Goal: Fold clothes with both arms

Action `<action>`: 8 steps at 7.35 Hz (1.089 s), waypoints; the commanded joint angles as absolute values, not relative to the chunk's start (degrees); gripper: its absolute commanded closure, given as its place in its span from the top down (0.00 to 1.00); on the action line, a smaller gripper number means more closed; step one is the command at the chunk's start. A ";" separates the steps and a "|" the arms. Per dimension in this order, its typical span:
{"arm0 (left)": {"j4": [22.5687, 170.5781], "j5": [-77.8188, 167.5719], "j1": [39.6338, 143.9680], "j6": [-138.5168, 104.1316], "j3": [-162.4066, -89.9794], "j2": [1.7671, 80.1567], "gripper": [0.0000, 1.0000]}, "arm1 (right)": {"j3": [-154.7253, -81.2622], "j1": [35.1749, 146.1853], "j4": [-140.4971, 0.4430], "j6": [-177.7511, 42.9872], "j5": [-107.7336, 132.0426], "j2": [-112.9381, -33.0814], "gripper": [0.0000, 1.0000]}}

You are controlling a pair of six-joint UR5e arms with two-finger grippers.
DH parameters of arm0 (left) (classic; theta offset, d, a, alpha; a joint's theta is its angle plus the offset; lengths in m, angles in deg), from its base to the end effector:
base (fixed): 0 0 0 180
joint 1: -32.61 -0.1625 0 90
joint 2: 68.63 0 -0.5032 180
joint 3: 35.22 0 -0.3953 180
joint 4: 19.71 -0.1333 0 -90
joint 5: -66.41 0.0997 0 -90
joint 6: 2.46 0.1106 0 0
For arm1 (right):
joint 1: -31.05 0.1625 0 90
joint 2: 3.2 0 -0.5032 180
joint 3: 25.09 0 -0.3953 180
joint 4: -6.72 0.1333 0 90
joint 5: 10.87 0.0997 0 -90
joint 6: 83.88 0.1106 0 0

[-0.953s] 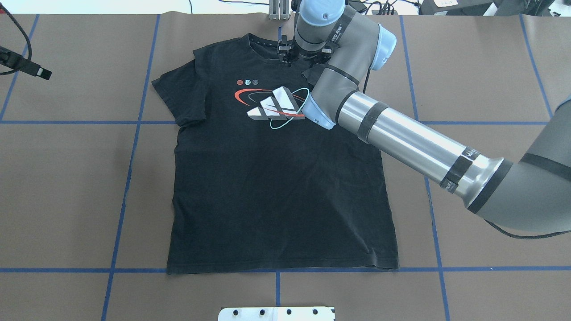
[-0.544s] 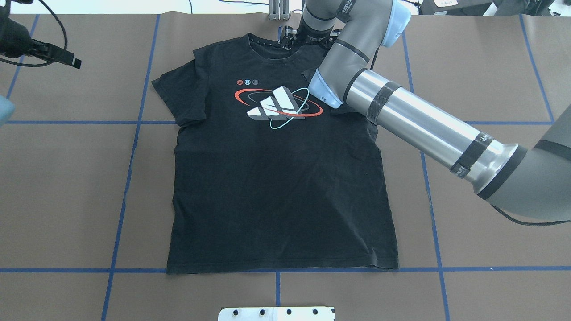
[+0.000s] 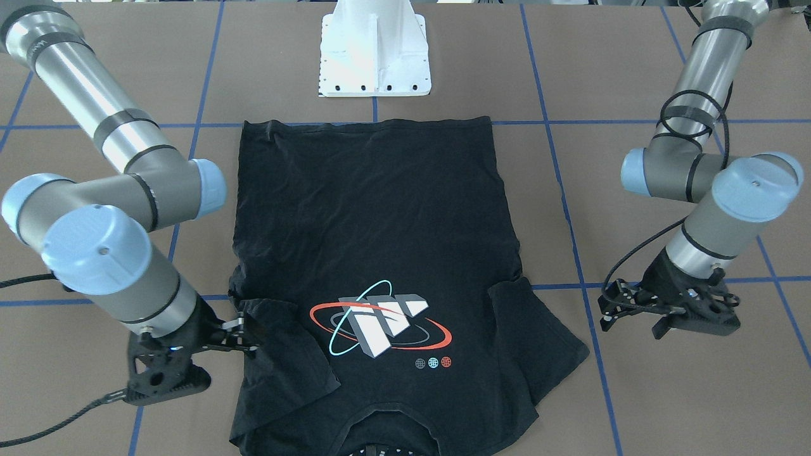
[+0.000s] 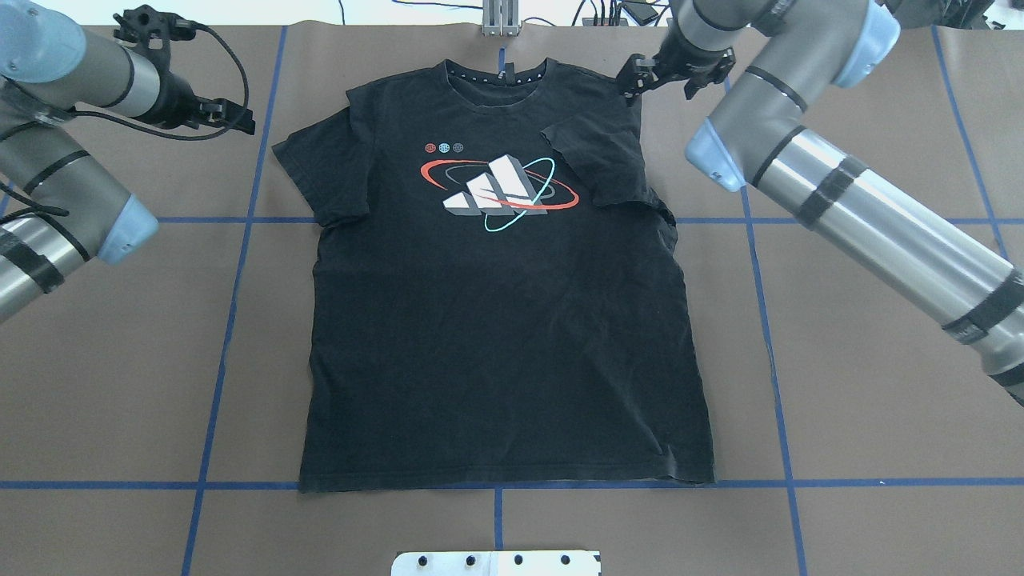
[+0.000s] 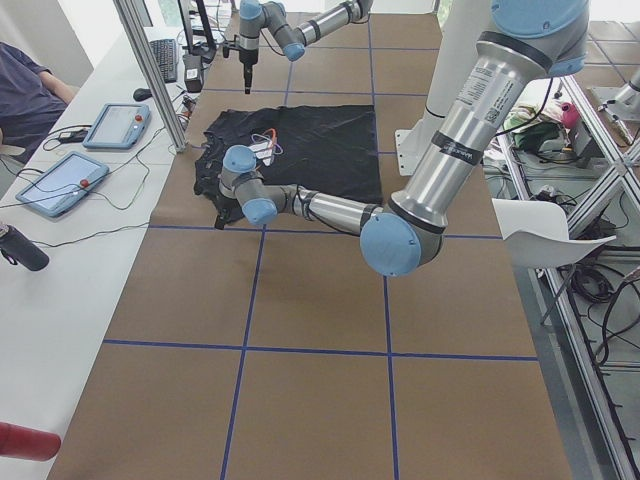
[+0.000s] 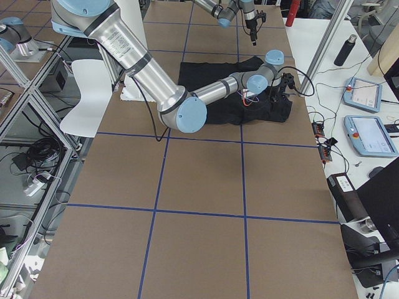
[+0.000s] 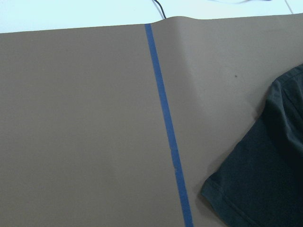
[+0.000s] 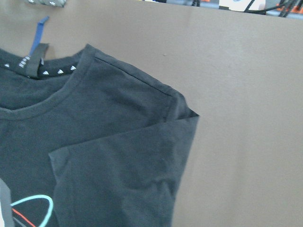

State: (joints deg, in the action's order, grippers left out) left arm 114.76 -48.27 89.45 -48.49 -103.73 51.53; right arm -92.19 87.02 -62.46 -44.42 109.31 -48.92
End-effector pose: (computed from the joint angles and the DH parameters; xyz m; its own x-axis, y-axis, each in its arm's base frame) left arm 0.3558 -0.7038 0.5185 0.6374 0.1778 -0.7497 0.1881 0.9076 0.3752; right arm -0.4155 -0.7541 0.3825 0.6707 -0.1994 0.7144 -0.0151 0.9593 0.2819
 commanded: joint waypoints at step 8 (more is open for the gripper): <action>121.80 -42.31 85.08 -51.77 -90.60 58.46 0.56 | -95.66 88.88 -61.92 -49.69 110.07 -54.97 0.99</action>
